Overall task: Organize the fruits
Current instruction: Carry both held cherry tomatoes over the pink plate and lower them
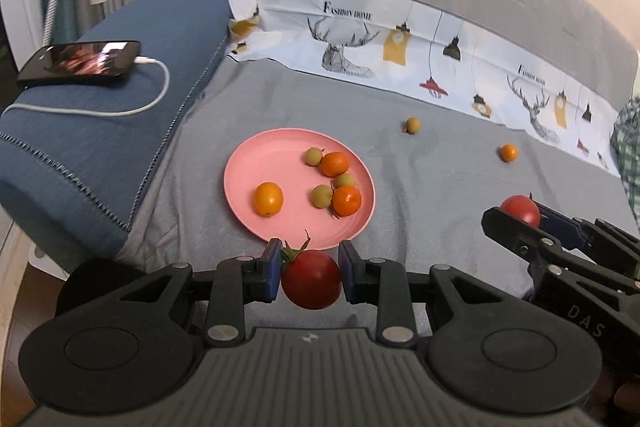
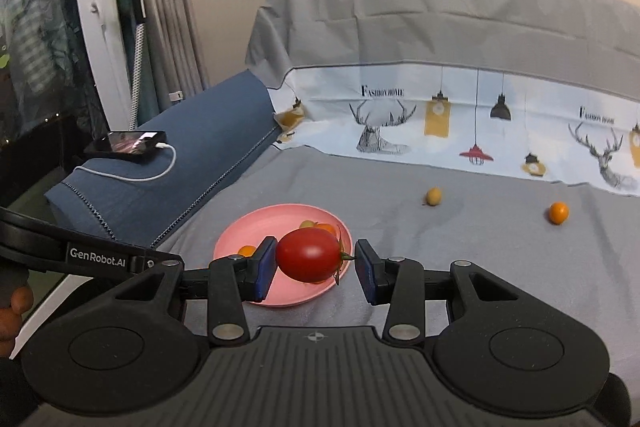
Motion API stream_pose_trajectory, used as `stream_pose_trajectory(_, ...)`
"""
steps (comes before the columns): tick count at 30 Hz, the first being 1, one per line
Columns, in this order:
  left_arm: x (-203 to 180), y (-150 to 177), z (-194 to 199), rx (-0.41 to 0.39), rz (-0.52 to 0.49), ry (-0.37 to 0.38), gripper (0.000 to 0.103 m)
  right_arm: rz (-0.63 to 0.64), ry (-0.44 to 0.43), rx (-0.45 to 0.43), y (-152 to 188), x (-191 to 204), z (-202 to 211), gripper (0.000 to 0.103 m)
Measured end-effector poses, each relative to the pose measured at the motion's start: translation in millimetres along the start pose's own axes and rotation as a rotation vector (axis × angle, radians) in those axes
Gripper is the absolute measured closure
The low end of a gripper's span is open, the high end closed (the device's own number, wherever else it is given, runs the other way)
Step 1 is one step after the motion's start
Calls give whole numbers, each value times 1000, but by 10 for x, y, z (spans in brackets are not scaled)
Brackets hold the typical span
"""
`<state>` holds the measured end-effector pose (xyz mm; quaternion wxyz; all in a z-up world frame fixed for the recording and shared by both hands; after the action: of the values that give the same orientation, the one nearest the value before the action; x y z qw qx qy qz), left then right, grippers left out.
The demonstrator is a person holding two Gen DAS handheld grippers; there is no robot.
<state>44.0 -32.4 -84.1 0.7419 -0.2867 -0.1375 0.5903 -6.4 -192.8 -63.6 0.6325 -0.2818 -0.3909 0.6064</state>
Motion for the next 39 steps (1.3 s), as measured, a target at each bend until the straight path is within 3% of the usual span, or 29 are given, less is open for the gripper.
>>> stream_pose_trajectory(17,-9,147,506,-125,-9,26,70,63,-1,-69,31,251,418,59)
stream_pose_trajectory(39,47,161,331,-82,16,47,70,47,4,-18,110,211,257,59)
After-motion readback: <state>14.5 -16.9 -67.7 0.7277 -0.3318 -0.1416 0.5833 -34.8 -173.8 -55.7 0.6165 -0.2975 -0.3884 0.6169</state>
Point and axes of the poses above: each gripper's, at about its wrist camera, not at the fingertips, and z roughly against the way its jaws point, x to its left, y to its underside, the point moved 10 cm from there along -z, roughly the way its jaws point, and after that the axes turned 4 degrees about x, right-handed, at the moved point
